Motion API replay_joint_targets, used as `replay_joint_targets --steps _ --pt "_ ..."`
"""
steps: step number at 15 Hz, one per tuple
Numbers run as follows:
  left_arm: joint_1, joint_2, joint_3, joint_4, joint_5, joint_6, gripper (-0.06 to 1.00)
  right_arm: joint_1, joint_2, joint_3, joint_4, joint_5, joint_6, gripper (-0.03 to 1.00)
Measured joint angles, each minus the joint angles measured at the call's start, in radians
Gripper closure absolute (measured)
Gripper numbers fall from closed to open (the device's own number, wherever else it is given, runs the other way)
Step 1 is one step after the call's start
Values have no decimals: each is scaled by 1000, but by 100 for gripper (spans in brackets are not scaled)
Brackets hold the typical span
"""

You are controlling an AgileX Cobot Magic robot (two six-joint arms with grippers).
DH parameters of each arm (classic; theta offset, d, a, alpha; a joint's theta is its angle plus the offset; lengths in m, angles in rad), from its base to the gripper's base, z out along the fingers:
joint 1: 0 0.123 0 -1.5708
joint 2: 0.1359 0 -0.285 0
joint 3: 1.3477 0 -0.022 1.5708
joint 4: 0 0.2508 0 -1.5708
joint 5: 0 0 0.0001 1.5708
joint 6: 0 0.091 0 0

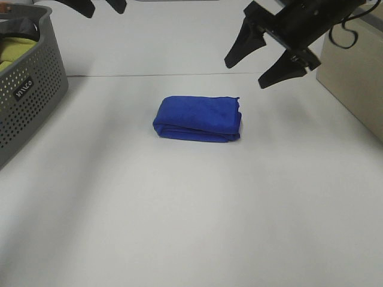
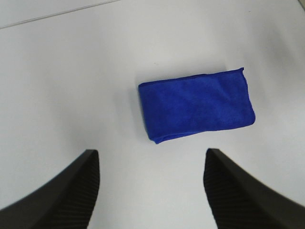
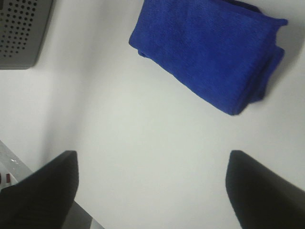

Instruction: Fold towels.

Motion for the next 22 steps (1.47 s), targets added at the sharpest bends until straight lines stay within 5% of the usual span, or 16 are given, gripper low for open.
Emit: replay_joint_targets --steps 4,8,16,22 --pt "0 -124 50 87 42 -22 34 0 -184 0 -166 60 105 17" --pt "-2 -380 321 108 42 -38 34 0 -402 79 -264 62 123 17" --pt "-3 -1217 1144 110 47 -40 34 0 -993 689 -374 53 138 17" --pt "-3 -1808 1483 110 45 67 34 1 -1502 1121 -471 -42 139 17"
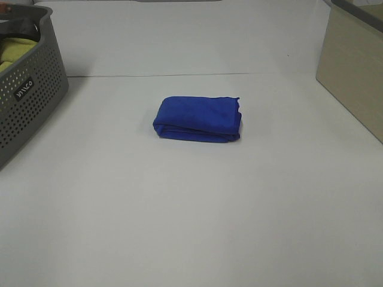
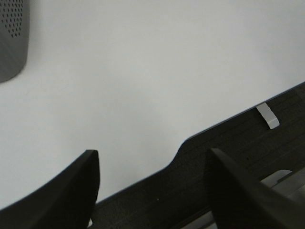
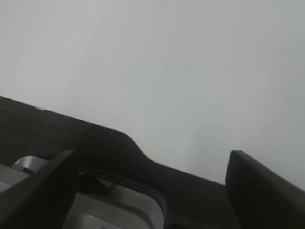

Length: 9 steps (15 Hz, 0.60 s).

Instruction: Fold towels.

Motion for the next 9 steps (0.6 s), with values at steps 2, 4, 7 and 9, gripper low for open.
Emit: replay_joint_targets --steps 2,4,7,9 --pt "0 -93 51 0 -16 21 34 0 -118 33 -12 -16 0 17" --pt "0 -159 65 -3 -40 52 34 0 -240 37 -21 -28 1 17" --pt "0 -170 90 -38 -114 122 34 0 -324 37 -61 -28 1 17" --pt "0 -170 104 -49 -135 149 34 0 -324 38 -62 -28 1 18"
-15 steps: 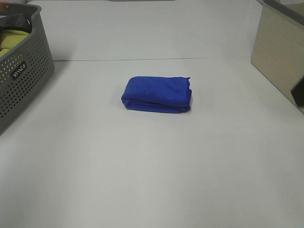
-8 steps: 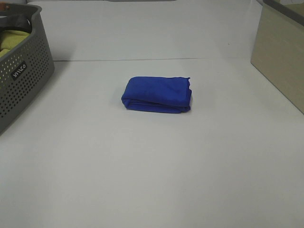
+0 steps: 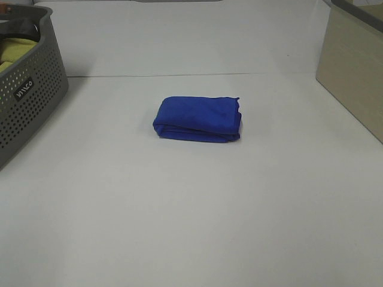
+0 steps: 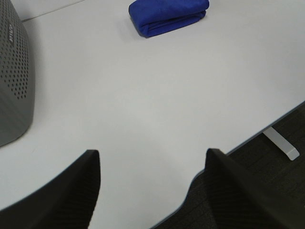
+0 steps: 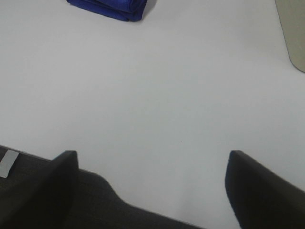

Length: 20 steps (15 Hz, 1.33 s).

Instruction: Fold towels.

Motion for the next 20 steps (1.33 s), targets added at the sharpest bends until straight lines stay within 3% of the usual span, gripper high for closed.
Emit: replay_joint_targets --steps 10,16,20 --pt "12 0 0 -5 -5 10 34 -3 0 0 0 0 1 19" --pt "231 -62 0 -5 -10 10 34 -192 -128 1 3 -1 1 19" --pt "241 -66 0 -5 -12 10 34 -195 -176 3 11 0 1 19"
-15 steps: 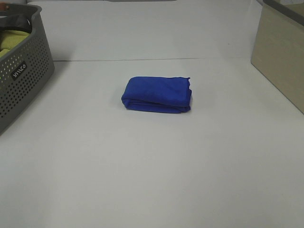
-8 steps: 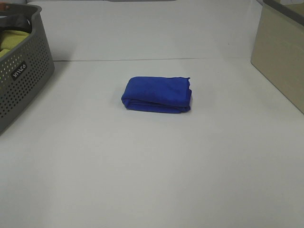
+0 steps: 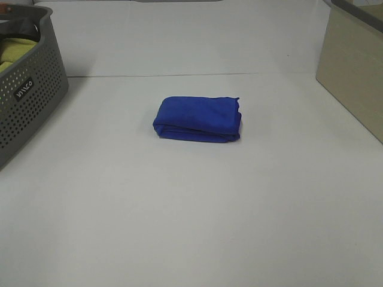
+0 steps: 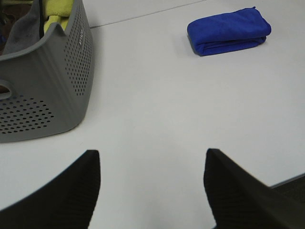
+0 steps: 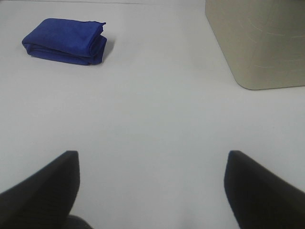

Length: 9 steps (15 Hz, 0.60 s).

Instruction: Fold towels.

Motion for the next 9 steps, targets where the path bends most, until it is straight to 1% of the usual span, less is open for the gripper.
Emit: replay_joint_targets --steps 9 --pt "0 0 0 0 0 0 34 0 0 0 0 0 0 19"
